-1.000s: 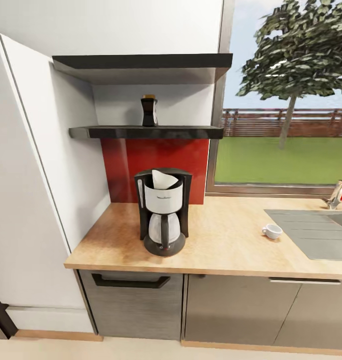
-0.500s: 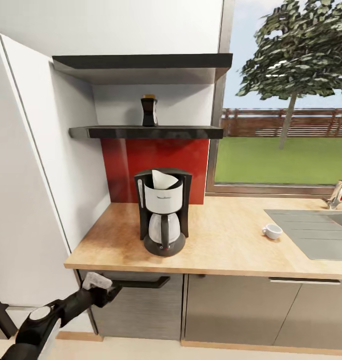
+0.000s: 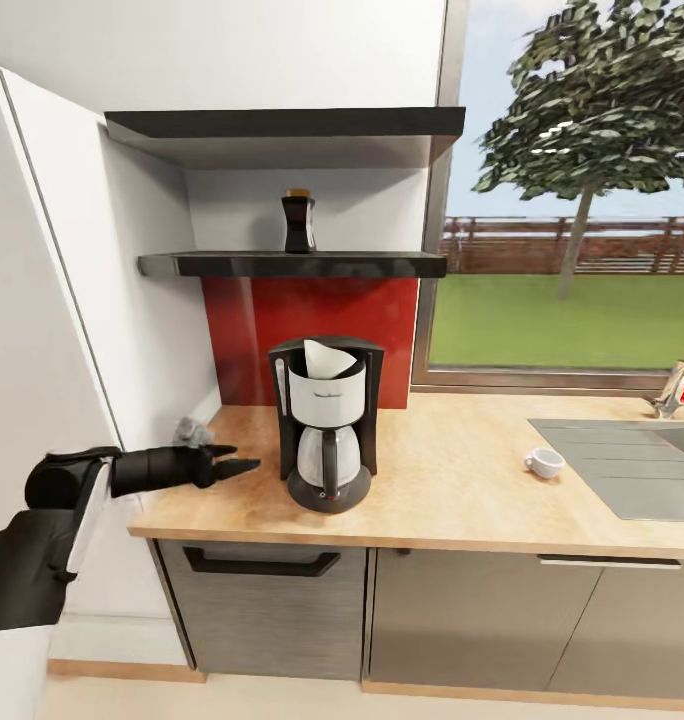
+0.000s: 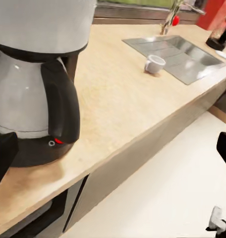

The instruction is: Set up a coffee station on the kitchen countertop: keep the coffee maker on the countertop, move the bottle of coffee from the kitchen shelf to the counter next to the coffee maker, place a paper coffee filter on top of the coffee maker, put the saucer next to the coffee maker with the coffee cup on the saucer, and place the electric kettle next to the coffee maker.

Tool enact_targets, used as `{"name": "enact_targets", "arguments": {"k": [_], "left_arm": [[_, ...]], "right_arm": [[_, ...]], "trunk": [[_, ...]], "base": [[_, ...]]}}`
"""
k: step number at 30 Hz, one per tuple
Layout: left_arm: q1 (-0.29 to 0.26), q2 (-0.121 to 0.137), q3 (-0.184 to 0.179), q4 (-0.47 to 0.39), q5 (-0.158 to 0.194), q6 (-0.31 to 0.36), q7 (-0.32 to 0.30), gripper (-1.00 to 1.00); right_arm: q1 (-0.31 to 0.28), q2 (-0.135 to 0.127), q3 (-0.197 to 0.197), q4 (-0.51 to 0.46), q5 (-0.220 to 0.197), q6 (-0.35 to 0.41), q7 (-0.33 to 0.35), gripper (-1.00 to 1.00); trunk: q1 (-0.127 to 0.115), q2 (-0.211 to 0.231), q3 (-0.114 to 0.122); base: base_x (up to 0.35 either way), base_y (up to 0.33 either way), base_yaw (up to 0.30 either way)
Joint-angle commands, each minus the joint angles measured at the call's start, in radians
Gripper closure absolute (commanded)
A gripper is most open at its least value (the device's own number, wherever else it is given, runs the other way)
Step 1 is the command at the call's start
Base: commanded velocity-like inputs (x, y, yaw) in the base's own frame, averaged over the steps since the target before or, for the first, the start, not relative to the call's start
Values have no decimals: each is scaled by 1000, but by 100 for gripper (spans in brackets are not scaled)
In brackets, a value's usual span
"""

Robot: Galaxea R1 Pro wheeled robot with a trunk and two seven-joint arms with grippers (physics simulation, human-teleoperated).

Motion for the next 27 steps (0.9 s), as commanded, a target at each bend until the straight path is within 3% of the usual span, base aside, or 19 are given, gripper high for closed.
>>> {"name": "enact_targets", "arguments": {"k": [1, 6, 7, 9, 14, 15, 18, 19, 21, 23, 27], "left_arm": [[-37, 8, 1, 0, -1, 30, -22, -100], [-259, 26, 1, 17, -1, 72, -53, -100], [-340, 27, 1, 58, -2, 78, -55, -100], [-423, 27, 1, 135, -1, 81, -56, -100], [-551, 27, 0, 283, -1, 82, -56, -100], [-621, 25, -4, 373, -3, 81, -53, -100], [-750, 16, -12, 531, -16, 78, -30, -100], [-829, 11, -24, 609, -46, 77, 35, -100], [-894, 1, -35, 657, -73, 76, 126, -100], [-934, -17, -40, 681, -84, 74, 201, -100], [-1003, -78, -45, 702, -95, 71, 410, -100]], "right_arm": [[0, 0, 8, -2, -10, 6, 3, -100], [0, 0, 8, -2, -10, 6, 3, -100], [0, 2, 8, -2, -10, 6, 3, -100], [0, 3, 8, -2, -10, 6, 3, -100], [1, 4, 8, -2, -11, 7, 3, -100], [1, 5, 8, -2, -11, 7, 3, -100], [1, 6, 7, -2, -12, 7, 3, -100], [0, 6, 7, -2, -12, 7, 3, -100], [0, 4, 7, -2, -12, 7, 3, -100], [1, 2, 7, -2, -12, 7, 3, -100], [10, -1, 6, -1, -13, 7, 1, -100]], "trunk": [[0, -1, -1], [0, -1, -1], [0, -1, -1], [0, -1, -1], [0, -1, -1], [0, -1, -1], [0, -1, -1], [0, -1, -1], [0, -1, -1], [0, -1, -1], [0, -1, -1]], "base": [[0, 0, 0], [0, 0, 0], [0, 0, 0], [0, 0, 0], [0, 0, 0], [0, 0, 0], [0, 0, 0], [0, 0, 0], [0, 0, 0], [0, 0, 0], [0, 0, 0]]}}
